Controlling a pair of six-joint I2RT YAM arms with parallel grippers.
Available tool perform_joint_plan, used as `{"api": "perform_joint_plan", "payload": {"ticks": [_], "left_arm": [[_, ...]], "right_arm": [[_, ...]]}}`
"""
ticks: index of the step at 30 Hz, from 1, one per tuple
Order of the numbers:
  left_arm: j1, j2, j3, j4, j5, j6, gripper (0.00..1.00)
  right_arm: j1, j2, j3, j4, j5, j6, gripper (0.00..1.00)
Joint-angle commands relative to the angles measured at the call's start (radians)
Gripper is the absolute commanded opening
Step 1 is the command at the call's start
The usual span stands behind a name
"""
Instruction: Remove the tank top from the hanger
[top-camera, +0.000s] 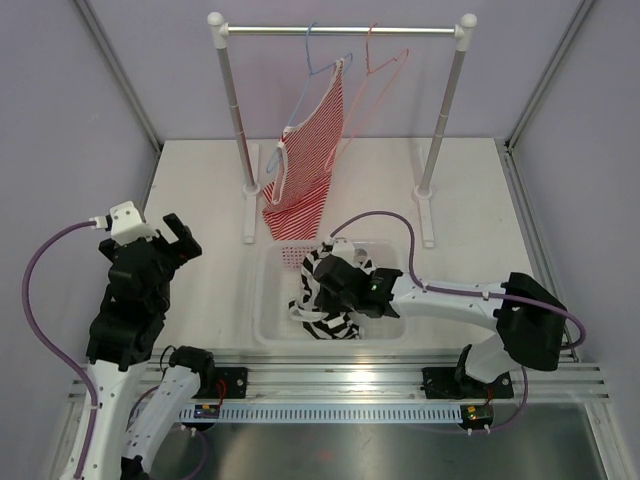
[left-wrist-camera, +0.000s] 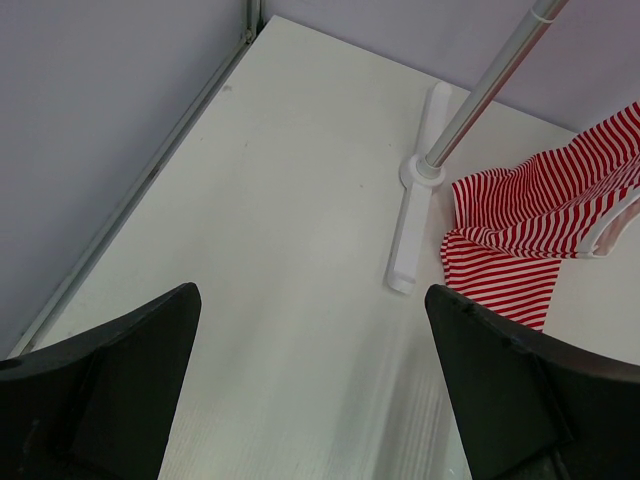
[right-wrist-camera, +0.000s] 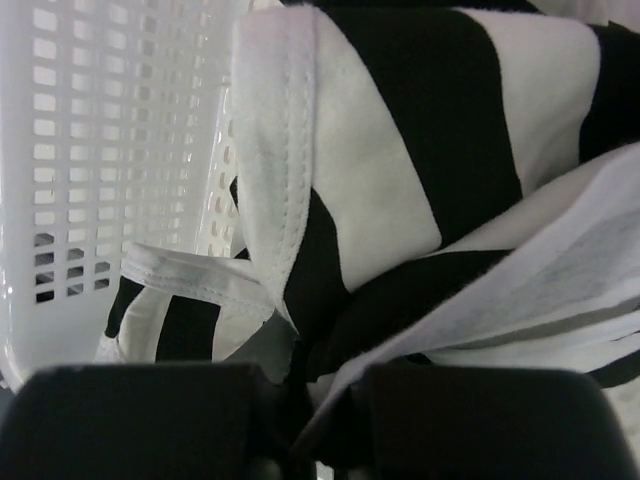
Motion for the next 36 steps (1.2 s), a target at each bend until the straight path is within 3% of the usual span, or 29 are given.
{"api": "perform_joint_plan", "payload": {"ticks": [1,6,9,10,13,21,25,26,31,36], "left_arm": [[0.014,0.015,-0.001,0.044,0.033,0.018,0.99],[0.020,0.012,-0.006,0.049,0.047,0.017,0.99],[0.020,0.024,-0.003,0.048,0.049,0.020,0.99],[0.022,0.027,-0.003,0.041,0.049,0.020,0.99],[0.022,0.036,0.002,0.035,0.047,0.020,0.99],[0.020,0.035,0.020,0.020,0.049,0.021,0.99],[0.022,0.024,0.025,0.023,0.087,0.049,0.99],[0.022,0.021,0.020,0.026,0.105,0.061,0.99],[0.022,-0.017,-0.003,0.060,0.138,0.104,0.99],[0.020,-0.057,-0.055,0.087,0.177,0.167,0.99]], "right_arm": [[0.007,0.053,-0.024,0.108,0.000,0.088,0.00],[0.007,0.100,-0.011,0.083,-0.043,0.085,0.02],[0.007,0.068,0.066,-0.020,-0.022,0.035,0.40],[0.007,0.030,0.103,-0.051,0.023,0.026,0.65],[0.005,-0.040,0.184,-0.152,0.110,-0.037,0.99],[0.005,-0.194,0.335,-0.336,0.300,-0.207,0.99],[-0.019,-0.293,0.310,-0.347,0.619,-0.399,0.99],[-0.053,-0.306,0.309,-0.352,0.639,-0.446,1.00],[-0.426,-0.459,0.240,-0.317,0.414,-0.533,0.99],[-0.545,-0.564,0.189,-0.312,0.420,-0.654,1.00]]}}
